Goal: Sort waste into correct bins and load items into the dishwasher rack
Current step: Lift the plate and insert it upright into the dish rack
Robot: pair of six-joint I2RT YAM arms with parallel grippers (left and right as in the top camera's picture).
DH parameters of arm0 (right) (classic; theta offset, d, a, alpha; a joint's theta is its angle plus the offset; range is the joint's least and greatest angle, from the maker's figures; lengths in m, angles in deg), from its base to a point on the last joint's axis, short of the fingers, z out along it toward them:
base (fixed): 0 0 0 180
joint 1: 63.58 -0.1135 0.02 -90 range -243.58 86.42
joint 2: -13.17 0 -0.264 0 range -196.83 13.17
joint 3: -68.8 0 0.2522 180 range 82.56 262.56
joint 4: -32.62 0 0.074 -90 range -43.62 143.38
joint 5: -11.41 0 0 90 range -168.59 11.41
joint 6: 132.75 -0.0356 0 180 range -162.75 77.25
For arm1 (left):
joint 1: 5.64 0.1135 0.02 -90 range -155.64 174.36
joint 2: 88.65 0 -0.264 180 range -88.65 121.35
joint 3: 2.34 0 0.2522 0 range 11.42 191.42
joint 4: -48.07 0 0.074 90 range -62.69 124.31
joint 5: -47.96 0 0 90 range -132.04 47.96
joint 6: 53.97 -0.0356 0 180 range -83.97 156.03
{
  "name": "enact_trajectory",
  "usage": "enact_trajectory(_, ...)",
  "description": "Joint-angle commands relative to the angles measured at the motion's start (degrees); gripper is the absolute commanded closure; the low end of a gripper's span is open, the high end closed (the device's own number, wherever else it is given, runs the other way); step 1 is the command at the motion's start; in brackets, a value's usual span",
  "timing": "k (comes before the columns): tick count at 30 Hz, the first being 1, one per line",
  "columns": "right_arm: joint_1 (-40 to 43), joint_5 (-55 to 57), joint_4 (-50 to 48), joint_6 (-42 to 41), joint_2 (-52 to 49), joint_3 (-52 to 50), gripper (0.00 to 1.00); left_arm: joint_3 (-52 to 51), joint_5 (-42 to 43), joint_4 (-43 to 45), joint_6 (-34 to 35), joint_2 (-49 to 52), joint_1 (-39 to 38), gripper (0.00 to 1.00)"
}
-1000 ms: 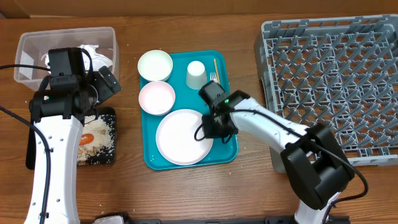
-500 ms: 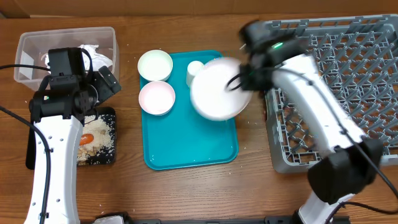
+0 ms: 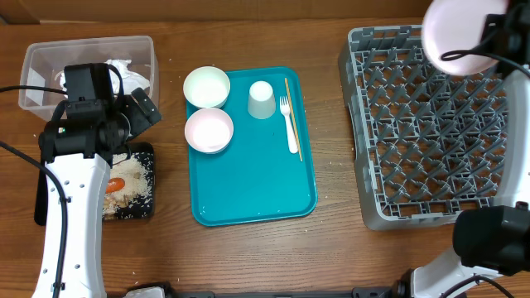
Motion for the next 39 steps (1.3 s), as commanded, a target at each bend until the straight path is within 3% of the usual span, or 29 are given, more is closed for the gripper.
enact_trajectory(1,1.53,0.79,-3.61,4.39,-2.38,-0.02,0.96,0.39,0.24,0.02,0.55,0.11,0.24,0.0)
enact_trajectory(4,1.57,2.82,-8.15,10.91,-4.98,-0.02,0.96,0.39,0.24,0.04,0.55,0.11,0.26,0.0)
enact_trajectory(12,2.1,12.15,-13.07,18.4,-14.34,-0.02,0.96,0.39,0.24,0.02,0.55,0.11,0.26,0.0)
enact_trajectory(25,1.77,12.63,-16.85,20.5,-15.65,-0.02,0.94,0.39,0.24,0.02,0.55,0.11,0.26,0.0)
enact_trajectory(27,0.66,11.67,-16.24,18.49,-15.63,-0.02,0.84,0.39,0.24,0.02,0.55,0.11,0.24,0.0)
enact_trajectory(30,-2.12,10.14,-15.23,16.28,-15.61,0.0,0.45,0.39,0.24,0.02,0.55,0.11,0.26,0.0)
enact_trajectory(32,-3.87,10.16,-15.1,14.08,-15.47,0.04,0.34,0.39,0.24,0.02,0.55,0.11,0.26,0.0)
enact_trajectory(39,-10.34,17.35,-15.3,10.23,-13.27,0.28,0.24,0.39,0.24,0.02,0.55,0.11,0.26,0.0)
